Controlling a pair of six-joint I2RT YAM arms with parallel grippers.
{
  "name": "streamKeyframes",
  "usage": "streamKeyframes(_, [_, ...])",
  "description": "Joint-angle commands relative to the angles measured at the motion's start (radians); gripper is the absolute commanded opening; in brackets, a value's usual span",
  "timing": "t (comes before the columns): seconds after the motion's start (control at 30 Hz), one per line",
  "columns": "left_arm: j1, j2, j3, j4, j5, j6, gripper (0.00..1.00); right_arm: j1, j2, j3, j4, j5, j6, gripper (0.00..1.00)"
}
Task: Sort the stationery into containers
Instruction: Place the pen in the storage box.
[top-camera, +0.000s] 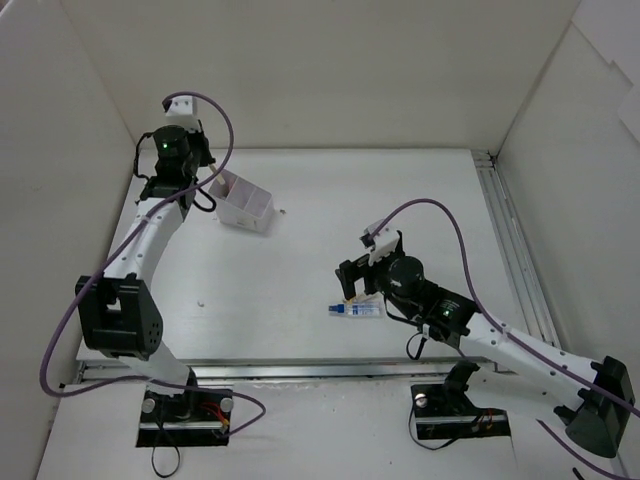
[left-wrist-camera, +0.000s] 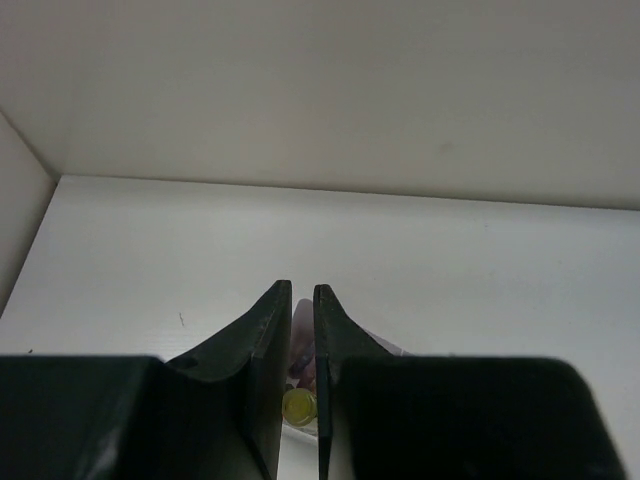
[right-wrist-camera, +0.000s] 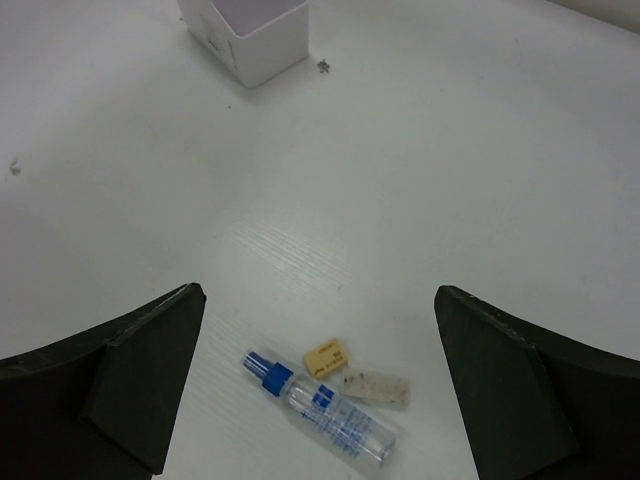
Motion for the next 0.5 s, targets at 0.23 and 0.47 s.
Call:
streamKeyframes(0.23, [0.029, 0.18, 0.193, 0.041, 0.064, 0.114, 0.0, -0.01, -0.127, -0.05, -0.147, 0.129, 0.068, 0.98])
streamKeyframes(0.47, [0.029, 0.247, 0.199, 0.069, 0.059, 0.123, 0.0, -0.013, -0.127, -0.061, -0.176, 0.135, 0.077, 0.98])
